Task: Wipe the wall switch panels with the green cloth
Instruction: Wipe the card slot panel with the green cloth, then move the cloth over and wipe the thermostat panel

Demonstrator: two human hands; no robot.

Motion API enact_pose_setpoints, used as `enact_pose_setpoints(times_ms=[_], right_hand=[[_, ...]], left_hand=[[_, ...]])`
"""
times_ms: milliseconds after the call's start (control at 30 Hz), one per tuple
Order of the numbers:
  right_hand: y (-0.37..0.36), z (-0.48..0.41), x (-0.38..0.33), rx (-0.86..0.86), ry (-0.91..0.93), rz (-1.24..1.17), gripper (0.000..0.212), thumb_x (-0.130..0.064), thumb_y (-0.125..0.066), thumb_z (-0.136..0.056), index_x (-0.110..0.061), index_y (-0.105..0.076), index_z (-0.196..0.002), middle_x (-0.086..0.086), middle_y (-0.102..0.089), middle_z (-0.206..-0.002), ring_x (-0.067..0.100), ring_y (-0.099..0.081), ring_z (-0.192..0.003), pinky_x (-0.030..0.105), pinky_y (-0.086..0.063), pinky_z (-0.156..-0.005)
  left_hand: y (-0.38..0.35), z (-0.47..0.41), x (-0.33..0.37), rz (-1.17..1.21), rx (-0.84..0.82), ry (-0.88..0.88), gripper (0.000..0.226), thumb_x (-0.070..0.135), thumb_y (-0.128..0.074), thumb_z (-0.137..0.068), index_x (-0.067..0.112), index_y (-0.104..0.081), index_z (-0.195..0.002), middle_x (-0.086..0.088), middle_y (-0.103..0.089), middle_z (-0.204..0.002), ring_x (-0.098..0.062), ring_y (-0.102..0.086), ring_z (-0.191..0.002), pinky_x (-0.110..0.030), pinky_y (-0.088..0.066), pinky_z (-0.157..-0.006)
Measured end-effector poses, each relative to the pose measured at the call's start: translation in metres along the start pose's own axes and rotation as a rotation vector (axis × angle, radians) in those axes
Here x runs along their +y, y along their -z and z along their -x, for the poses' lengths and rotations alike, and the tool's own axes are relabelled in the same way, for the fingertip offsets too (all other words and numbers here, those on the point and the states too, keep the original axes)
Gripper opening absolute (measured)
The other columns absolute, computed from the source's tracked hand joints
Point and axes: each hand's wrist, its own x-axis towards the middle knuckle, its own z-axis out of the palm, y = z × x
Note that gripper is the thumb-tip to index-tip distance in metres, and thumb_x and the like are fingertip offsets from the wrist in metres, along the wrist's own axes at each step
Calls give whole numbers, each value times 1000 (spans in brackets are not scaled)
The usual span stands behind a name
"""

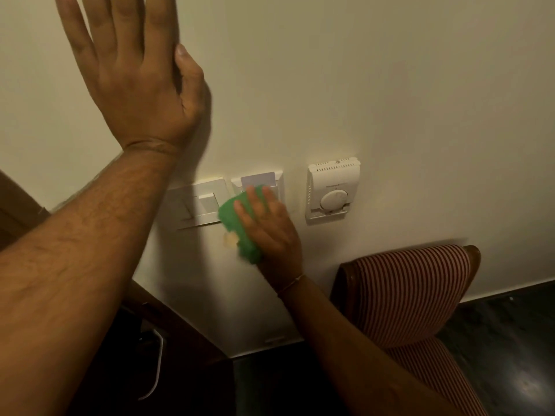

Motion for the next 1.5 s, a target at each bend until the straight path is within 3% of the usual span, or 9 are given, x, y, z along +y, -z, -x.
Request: enact_pose_setpoints(times_ms=[100,200,300,500,600,833,1100,1333,1500], right_hand=[[6,9,18,107,-196,-74,58,-2,-75,-97,-4,-51,-151,13,-32,-168,31,-22,-163,50,-27,-132],[1,13,18,131,-292,-101,58,-4,-66,-102,-7,-44,-155,7,-23,-171,29,-14,-165,51,-24,-132],[-4,27,22,58,-264,-42,65,-14,-64,-103,-14,-33,-161,4,-18,-174,28,-11,-165,55,-31,-129],[16,53,29,-198,-223,48,84,-17,-83,-92,-16,-36,-162,10,-25,-173,31,-10,-166,59,-39,-125],[45,43,9,-207,-188,-59,75,-17,-76,-96,-15,-39,-162,10,-27,-174,34,-18,-164,59,-42,-122],[134,-85,-11,42,-13,-31,63,-13,-77,-100,-4,-49,-155,18,-34,-169,39,-28,-160,49,-32,-130],[217,-238,-9,197,184,115,53,-20,-62,-110,-1,-45,-156,28,-38,-165,46,-31,-157,52,-34,-129],[218,-175,25,33,108,147,63,-19,-63,-107,-8,-36,-163,17,-24,-174,37,-19,-164,44,-23,-134],[202,-42,78,-349,-15,212,87,-4,-72,-95,-16,-25,-168,10,-11,-178,29,-7,-166,42,-19,-134]], left_hand=[[-1,1,2,-12,15,2,52,34,-43,-112,9,-43,-158,-28,-44,-157,-53,-41,-145,-75,-34,-114],[-2,-1,1,-26,7,-2,55,39,-34,-114,10,-42,-159,-28,-43,-158,-52,-40,-146,-74,-34,-115],[-1,-3,1,-25,-26,-1,58,43,-28,-113,13,-35,-162,-27,-38,-161,-50,-36,-149,-74,-32,-116],[17,-11,9,-44,-77,-24,59,33,-37,-111,15,-27,-166,-26,-30,-166,-47,-27,-154,-73,-21,-122],[34,-13,15,-22,-134,-54,66,27,-47,-107,14,-23,-167,-24,-23,-169,-46,-19,-156,-64,-13,-127],[94,-10,13,14,-314,-39,72,32,-42,-107,22,-7,-170,-4,-3,-176,-24,-3,-162,-53,-14,-130],[141,-9,32,-37,-346,128,75,35,-44,-112,20,1,-170,-6,8,-176,-26,3,-162,-55,-14,-130],[131,65,100,18,-492,202,72,37,-34,-110,20,4,-169,-5,15,-175,-24,10,-161,-54,-5,-131],[124,192,152,59,-771,222,74,46,-27,-106,21,0,-170,-4,16,-175,-24,10,-161,-56,-5,-130]])
